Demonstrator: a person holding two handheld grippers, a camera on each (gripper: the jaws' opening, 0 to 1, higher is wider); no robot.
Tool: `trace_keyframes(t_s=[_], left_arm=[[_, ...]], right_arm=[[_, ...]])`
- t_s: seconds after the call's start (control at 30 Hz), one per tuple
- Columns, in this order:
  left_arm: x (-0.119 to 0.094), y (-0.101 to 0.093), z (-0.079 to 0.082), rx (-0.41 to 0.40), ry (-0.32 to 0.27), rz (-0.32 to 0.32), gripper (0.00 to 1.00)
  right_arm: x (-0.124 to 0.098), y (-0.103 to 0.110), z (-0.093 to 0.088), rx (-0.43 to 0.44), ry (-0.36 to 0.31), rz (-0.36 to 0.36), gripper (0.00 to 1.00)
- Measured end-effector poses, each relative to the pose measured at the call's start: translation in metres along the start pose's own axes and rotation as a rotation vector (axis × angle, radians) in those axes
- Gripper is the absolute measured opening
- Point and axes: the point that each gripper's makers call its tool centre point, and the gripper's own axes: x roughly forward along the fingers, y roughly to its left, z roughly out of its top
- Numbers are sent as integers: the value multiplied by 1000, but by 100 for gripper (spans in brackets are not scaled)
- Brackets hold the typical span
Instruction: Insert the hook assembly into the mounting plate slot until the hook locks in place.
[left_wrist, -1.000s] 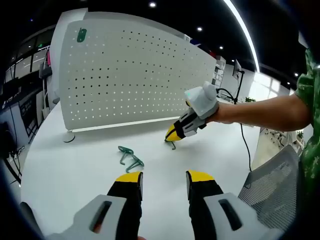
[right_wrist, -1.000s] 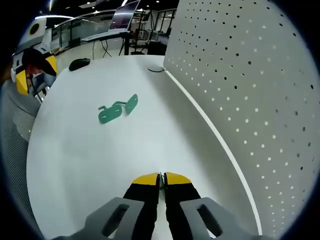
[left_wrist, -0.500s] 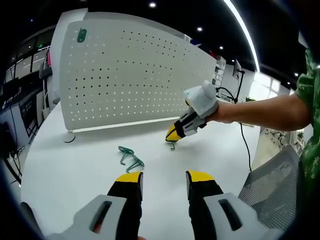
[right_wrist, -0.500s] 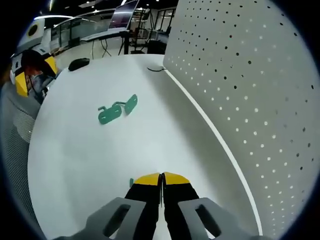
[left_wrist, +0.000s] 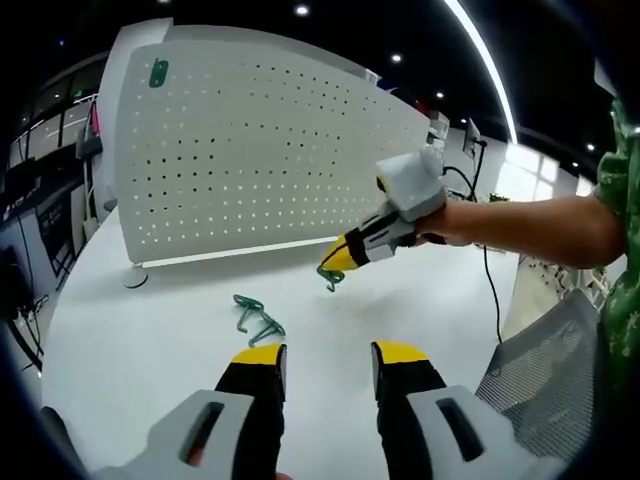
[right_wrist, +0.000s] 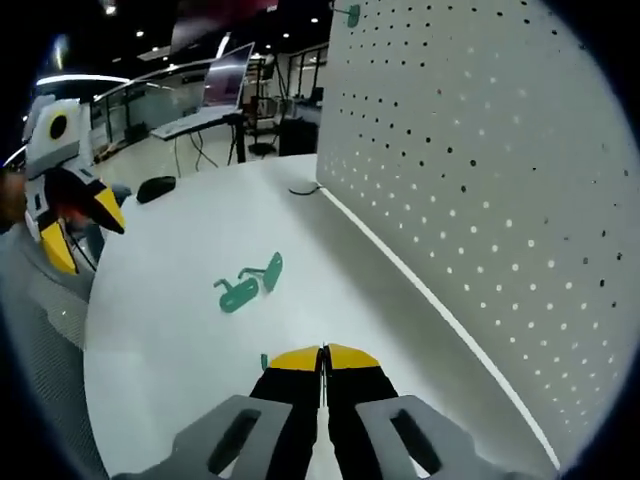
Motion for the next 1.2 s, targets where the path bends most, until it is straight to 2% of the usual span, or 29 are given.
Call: trace_keyframes(t_s=[0.23, 0.53, 0.8, 1.2], left_arm=[[-1, 2, 6, -15, -25, 11, 35], [-7, 9, 29, -46, -98, 42, 33], [-13, 11, 61, -10, -157, 58, 33], [-15, 3, 100, 34, -230, 53, 32]], right_arm=[[-10, 22, 38, 61, -116, 37, 0], [-24, 48, 81, 74, -251, 53, 0], [-42, 57, 106, 159, -367, 58, 0], [-66, 68, 131, 206, -468, 66, 0]])
